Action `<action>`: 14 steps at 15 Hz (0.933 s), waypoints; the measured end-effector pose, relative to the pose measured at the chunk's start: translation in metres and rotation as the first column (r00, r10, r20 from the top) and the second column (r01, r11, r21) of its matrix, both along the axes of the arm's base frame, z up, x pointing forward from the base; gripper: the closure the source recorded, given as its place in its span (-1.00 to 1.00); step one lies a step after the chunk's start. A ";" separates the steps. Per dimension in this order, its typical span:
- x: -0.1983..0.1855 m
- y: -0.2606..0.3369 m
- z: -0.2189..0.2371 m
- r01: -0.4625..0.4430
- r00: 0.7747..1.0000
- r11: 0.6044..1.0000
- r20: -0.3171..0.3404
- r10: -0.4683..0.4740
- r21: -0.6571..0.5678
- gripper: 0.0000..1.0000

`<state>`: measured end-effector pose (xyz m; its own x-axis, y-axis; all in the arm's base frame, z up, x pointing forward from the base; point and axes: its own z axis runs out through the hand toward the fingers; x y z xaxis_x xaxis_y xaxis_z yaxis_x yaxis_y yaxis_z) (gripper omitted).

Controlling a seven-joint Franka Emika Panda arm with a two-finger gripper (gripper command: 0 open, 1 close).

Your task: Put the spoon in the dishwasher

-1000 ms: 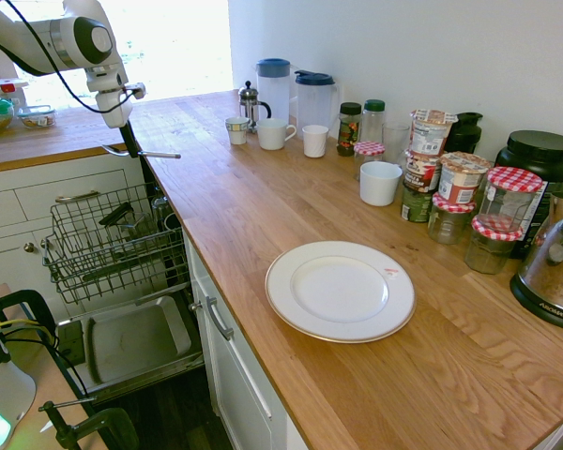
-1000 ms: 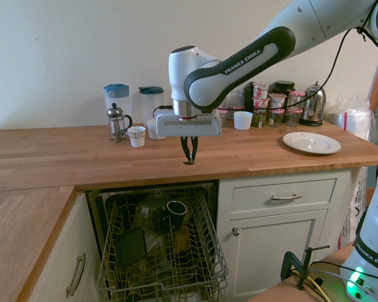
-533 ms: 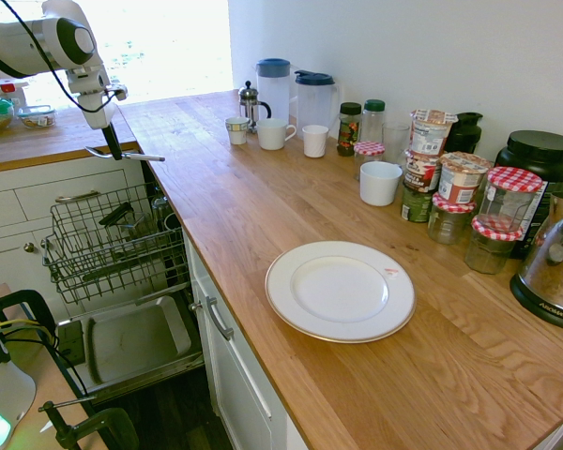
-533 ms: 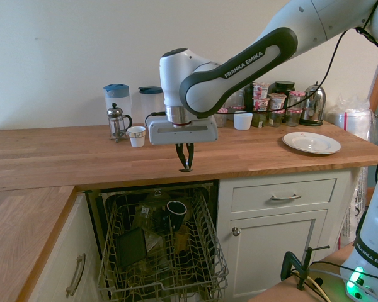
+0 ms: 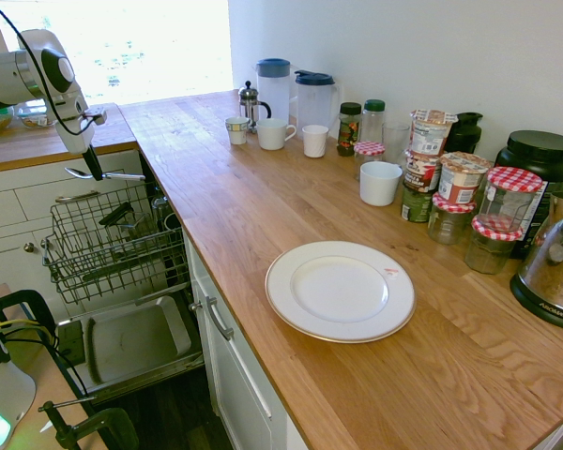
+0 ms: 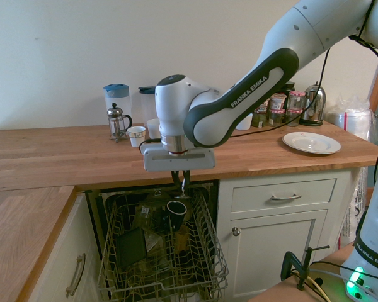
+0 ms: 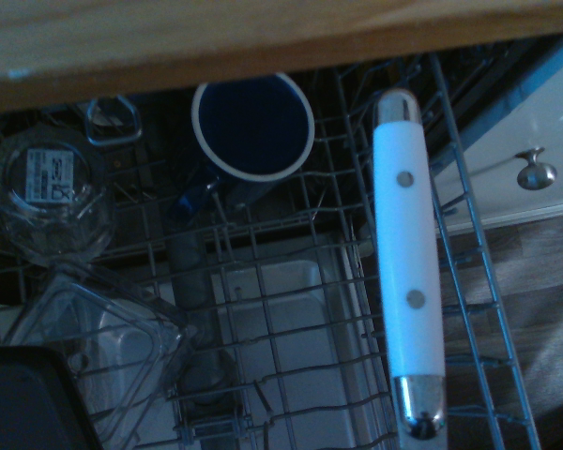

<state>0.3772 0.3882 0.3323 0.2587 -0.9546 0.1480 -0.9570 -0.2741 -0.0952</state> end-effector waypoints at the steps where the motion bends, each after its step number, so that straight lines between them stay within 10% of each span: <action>1: -0.002 0.002 -0.013 -0.002 1.000 1.000 -0.004 0.002 0.004 1.00; 14: -0.005 -0.006 -0.134 0.004 0.998 1.000 -0.067 -0.002 0.026 1.00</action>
